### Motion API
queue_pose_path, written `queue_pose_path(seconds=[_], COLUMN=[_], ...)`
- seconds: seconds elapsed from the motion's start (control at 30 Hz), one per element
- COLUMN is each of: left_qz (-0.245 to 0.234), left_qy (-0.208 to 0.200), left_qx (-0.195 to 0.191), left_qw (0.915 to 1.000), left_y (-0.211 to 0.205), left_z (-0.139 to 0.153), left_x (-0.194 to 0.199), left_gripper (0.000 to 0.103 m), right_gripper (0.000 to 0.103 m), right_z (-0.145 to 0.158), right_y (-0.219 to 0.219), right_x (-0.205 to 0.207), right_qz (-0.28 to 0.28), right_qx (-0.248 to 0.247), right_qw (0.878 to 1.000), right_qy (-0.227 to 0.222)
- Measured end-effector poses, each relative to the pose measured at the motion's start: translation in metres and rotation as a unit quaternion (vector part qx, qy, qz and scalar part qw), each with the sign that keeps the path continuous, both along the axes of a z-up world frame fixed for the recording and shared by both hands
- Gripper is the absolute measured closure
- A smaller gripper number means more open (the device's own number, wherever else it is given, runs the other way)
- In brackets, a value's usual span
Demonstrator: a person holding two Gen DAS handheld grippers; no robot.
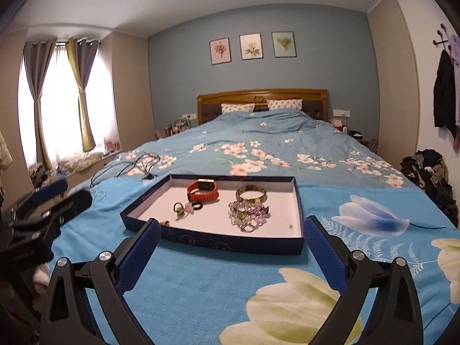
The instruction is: Organize jewelry
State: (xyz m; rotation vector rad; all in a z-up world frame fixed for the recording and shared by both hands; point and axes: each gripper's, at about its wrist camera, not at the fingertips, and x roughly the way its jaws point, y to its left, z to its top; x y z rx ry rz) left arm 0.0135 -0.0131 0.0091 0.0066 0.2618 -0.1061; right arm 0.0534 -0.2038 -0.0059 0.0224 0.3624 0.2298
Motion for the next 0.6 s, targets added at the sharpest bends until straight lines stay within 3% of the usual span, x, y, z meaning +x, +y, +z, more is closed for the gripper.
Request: queue_pose_path(seconds=[0.17,0.6], left_qz=[0.008,0.039], left_qy=[-0.013,-0.021], left_qx=[-0.007,-0.02], left_qw=[0.9999,0.9988], left_y=[0.001,-0.001], left_z=[0.002,0.007], left_x=[-0.013,-0.018], left_gripper=[0.005,0.005], right_gripper=[0.007,0.007], right_z=[0.006,0.013], right_y=[-0.002,0.004], right_x=[-0.01,-0.02], right_qz=[-0.015,-0.023], right_qx=[-0.008,-0.022], right_qw=[0.999,0.998], right_qy=[-0.033,-0.055])
